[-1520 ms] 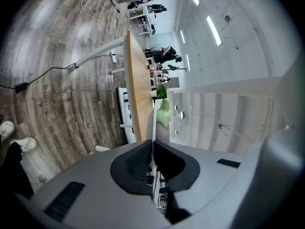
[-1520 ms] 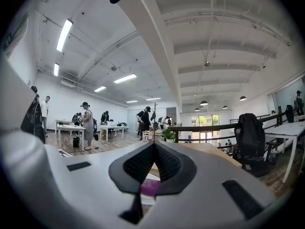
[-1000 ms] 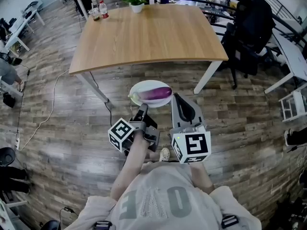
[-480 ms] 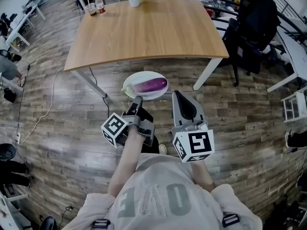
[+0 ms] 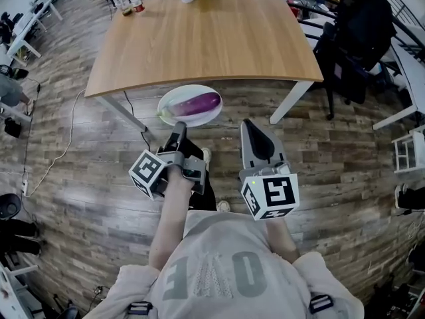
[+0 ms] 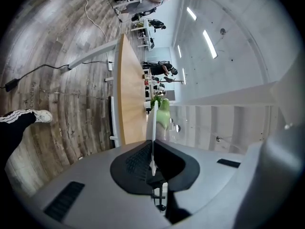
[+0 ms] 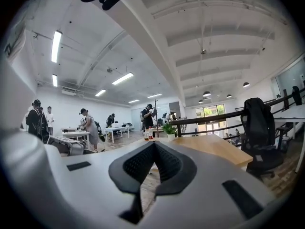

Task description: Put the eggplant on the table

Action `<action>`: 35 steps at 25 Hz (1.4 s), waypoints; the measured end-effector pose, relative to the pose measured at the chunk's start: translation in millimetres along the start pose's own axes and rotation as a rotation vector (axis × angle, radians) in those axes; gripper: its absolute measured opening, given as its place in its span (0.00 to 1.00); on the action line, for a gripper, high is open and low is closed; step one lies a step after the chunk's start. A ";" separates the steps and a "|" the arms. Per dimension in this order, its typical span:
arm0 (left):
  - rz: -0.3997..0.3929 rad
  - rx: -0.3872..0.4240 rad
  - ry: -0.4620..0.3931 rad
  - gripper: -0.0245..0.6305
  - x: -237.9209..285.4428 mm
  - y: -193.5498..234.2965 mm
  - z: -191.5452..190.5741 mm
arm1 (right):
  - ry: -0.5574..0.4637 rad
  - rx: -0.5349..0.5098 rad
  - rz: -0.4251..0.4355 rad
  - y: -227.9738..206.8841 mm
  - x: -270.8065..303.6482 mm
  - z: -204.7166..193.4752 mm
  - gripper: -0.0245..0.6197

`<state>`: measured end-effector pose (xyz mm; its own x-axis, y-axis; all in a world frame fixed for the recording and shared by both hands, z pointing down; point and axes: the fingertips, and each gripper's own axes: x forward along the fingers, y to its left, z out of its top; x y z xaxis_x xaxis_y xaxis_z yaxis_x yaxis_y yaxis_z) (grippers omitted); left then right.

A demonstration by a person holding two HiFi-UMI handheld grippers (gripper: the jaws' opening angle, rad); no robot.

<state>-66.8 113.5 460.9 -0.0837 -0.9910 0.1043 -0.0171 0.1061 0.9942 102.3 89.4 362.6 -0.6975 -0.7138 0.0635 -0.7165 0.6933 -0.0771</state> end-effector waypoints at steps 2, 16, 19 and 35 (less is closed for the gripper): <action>0.002 -0.001 -0.004 0.07 5.1 1.4 5.3 | -0.004 -0.004 0.008 0.2 10.8 2.1 0.07; 0.014 -0.004 0.024 0.07 96.4 -8.2 55.8 | -0.007 0.025 0.010 -16.2 129.8 17.3 0.07; 0.005 0.003 0.035 0.07 128.6 -21.1 72.9 | -0.014 0.021 0.004 -21.1 165.1 28.7 0.07; -0.054 0.073 0.125 0.07 290.3 -75.7 144.6 | -0.039 -0.003 -0.136 -62.0 309.4 70.0 0.07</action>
<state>-233.9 -170.4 412.1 0.0443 -0.9973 0.0582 -0.0913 0.0539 0.9944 -68.3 -181.3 317.4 -0.5931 -0.8044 0.0340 -0.8044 0.5903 -0.0671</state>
